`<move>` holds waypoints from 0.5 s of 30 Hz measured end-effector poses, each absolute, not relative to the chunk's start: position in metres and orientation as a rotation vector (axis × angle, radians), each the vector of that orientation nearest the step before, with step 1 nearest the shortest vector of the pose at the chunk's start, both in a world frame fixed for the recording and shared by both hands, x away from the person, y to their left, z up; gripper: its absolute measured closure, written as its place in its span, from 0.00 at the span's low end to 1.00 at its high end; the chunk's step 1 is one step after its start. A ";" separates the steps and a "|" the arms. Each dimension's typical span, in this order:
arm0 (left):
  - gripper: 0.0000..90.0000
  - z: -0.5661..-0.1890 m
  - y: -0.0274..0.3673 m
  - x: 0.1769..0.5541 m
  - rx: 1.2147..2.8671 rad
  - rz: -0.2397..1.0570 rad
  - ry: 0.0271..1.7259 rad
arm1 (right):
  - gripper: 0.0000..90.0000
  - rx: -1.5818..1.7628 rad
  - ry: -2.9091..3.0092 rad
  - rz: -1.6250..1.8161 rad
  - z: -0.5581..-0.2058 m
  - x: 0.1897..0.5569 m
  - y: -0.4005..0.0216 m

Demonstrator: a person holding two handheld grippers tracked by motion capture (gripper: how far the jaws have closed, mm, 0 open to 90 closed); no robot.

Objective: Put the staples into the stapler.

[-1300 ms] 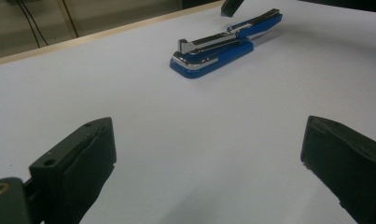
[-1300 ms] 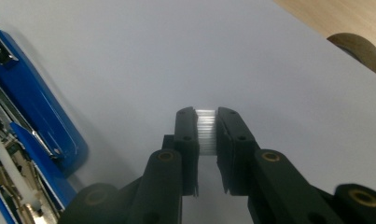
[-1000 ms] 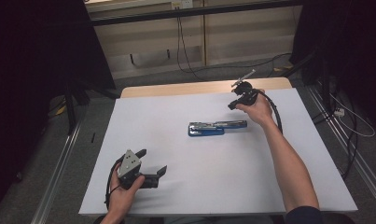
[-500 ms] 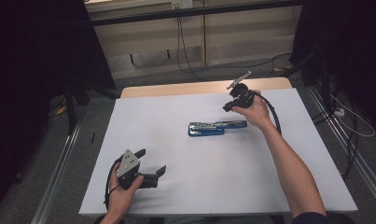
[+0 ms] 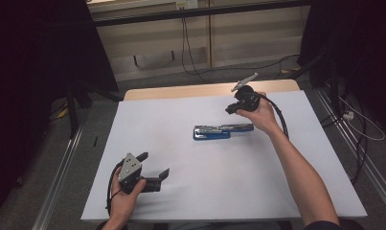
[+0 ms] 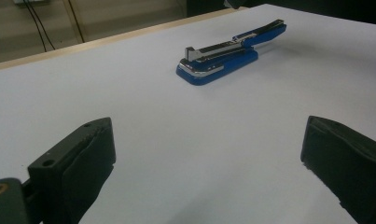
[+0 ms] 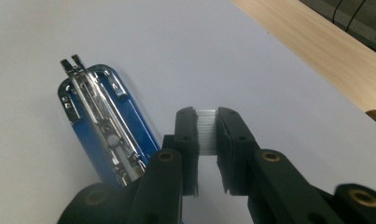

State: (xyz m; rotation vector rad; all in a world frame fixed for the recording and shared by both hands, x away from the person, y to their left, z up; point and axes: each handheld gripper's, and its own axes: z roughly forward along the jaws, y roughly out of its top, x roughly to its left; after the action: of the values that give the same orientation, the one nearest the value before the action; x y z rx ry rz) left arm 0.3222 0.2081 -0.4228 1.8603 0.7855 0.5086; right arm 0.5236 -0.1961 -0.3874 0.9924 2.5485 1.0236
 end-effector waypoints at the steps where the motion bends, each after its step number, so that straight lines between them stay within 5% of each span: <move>1: 0.04 -0.423 0.208 0.322 1.861 0.504 0.788 | 0.88 0.981 2.551 1.030 -0.387 0.523 -0.195; 15: 0.04 -0.424 0.207 0.322 1.865 0.479 0.791 | 0.88 0.869 2.587 1.090 -0.383 0.516 -0.178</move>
State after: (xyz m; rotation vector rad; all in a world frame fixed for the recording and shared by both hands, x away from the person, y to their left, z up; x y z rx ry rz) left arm 0.3216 0.2065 -0.4237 1.8647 0.7911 0.4788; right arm 0.5163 -0.1780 -0.3827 0.8686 2.5870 1.0900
